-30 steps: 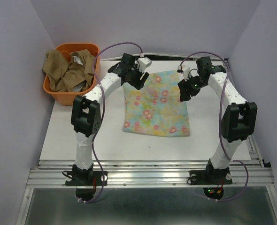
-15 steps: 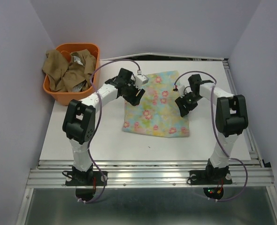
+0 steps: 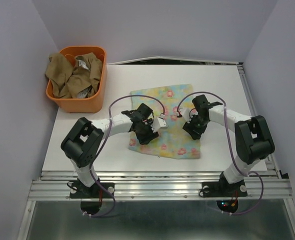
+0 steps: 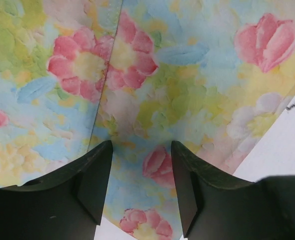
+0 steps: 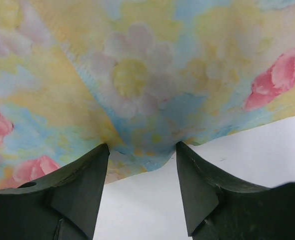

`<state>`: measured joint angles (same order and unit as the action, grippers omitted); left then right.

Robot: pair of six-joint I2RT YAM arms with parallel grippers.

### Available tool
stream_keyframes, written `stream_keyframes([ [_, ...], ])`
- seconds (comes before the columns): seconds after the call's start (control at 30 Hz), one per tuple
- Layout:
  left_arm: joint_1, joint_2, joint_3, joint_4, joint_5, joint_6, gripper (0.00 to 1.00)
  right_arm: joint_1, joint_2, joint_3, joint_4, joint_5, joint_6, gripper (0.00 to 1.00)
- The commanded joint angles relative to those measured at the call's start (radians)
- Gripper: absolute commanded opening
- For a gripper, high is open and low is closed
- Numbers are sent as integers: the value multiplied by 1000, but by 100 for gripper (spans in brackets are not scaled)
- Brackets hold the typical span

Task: Fold and stack the skirts
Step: Fold the skirt

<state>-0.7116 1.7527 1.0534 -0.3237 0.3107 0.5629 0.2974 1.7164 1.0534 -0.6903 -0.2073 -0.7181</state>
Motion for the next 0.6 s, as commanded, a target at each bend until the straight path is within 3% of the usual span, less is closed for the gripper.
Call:
stream_keyframes([
  [0.0, 0, -59, -66, -92, 56, 18, 60, 46, -82, -102, -176, -64, -52, 62],
  [0.13, 8, -99, -17, -141, 44, 48, 62, 94, -184, -93, -294, -180, -76, 64],
  [0.23, 26, -98, 91, -210, 109, 71, 65, 94, -205, -9, -400, -234, -81, 65],
  [0.4, 61, -70, 351, -251, 180, 65, 71, 17, -157, 235, -318, -188, -1, 66],
  [0.43, 82, -52, 400, -270, 200, 65, 72, -6, -131, 349, -313, -198, 5, 68],
  [0.57, 213, 131, 736, -359, 295, 59, 76, -112, 99, 652, -317, -239, 42, 75],
])
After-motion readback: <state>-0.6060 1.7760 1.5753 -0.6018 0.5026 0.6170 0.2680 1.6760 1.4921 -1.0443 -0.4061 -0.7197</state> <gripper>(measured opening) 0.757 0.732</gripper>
